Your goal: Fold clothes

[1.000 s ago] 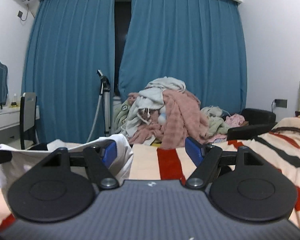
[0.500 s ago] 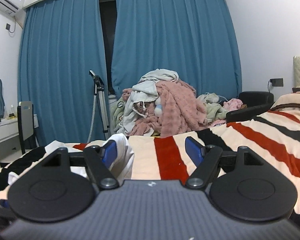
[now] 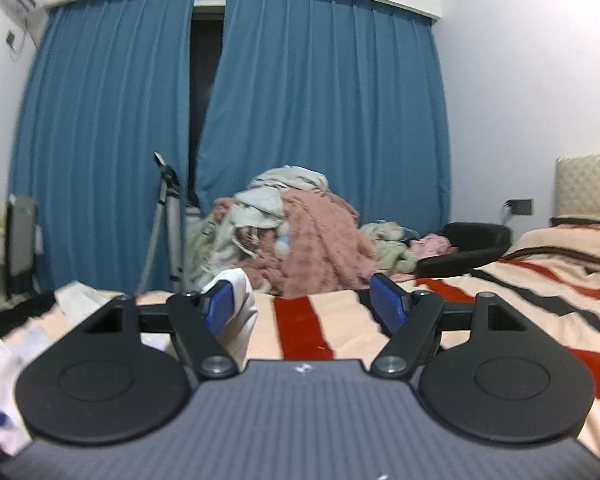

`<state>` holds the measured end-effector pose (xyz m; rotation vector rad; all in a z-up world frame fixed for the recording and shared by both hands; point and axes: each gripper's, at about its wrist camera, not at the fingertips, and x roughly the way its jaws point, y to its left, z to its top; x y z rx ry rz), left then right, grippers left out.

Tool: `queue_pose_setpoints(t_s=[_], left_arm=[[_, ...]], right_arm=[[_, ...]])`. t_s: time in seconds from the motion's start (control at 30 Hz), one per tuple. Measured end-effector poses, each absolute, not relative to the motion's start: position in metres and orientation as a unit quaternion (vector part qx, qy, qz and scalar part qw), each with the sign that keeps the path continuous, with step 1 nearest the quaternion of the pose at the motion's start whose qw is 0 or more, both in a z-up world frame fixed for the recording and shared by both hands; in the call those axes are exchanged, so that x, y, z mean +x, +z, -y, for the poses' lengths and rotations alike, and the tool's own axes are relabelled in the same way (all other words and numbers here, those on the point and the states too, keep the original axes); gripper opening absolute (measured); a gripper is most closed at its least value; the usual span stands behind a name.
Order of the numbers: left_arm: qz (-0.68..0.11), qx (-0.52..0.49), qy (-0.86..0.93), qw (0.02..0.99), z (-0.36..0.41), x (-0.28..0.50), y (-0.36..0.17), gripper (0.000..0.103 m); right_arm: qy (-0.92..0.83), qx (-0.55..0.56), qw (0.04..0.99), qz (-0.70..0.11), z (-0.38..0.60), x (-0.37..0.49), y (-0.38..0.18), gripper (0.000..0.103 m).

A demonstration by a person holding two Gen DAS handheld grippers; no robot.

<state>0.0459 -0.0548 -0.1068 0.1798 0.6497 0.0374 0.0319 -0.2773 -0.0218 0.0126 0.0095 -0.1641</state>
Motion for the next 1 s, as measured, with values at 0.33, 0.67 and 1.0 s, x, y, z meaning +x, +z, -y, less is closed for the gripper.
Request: queue_pose_setpoints(t_s=[0.33,0.67,1.0], left_arm=[[-0.191,-0.043,0.113,0.974,0.002,0.01,-0.056,0.103],[-0.223,-0.097,0.125,0.962,-0.017,-0.006,-0.053,0.103],[-0.081,-0.144,0.177,0.97,-0.048,-0.07,0.041,0.103]], right_arm=[[-0.109,-0.028,0.982,-0.154,0.279,0.078,-0.067,0.078],[-0.115,0.003,0.985,-0.131,0.278,0.055,-0.067,0.078],[-0.057,0.038,0.998,0.007,0.264,-0.022,0.05,0.078]])
